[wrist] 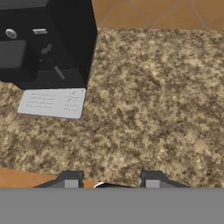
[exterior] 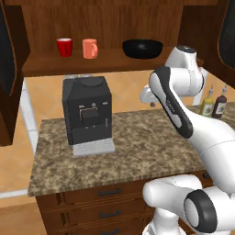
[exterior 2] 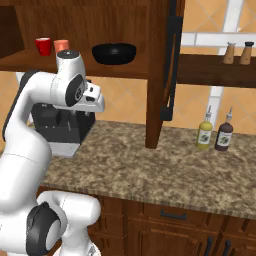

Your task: Gather all objects into one cabinet and sort the glasses and bowls to opposite sides.

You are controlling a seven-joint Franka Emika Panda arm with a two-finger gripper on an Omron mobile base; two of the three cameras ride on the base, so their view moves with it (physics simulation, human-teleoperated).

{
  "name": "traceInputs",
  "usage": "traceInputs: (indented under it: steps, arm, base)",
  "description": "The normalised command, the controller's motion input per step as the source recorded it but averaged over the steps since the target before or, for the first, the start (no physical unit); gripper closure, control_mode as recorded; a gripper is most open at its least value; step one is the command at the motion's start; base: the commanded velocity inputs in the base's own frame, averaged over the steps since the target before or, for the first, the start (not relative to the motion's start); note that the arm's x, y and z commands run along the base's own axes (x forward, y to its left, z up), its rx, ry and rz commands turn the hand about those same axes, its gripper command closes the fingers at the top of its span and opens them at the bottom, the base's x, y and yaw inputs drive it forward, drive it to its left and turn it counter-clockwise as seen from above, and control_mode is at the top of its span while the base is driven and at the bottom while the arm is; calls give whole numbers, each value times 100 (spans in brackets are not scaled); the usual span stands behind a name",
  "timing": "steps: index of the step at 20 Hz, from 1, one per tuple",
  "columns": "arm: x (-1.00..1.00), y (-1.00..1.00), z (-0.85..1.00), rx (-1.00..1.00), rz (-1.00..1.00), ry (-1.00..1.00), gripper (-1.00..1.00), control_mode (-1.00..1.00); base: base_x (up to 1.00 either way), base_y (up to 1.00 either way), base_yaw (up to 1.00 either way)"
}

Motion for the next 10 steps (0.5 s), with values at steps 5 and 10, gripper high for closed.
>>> traceInputs:
  steps: [5,10]
  arm:
    - [0,0,0,0,0,0,-100,100]
    - [0,0,0,0,0,0,-100,100]
  base:
    - [-31,-1,0]
    - [-81,-12,0]
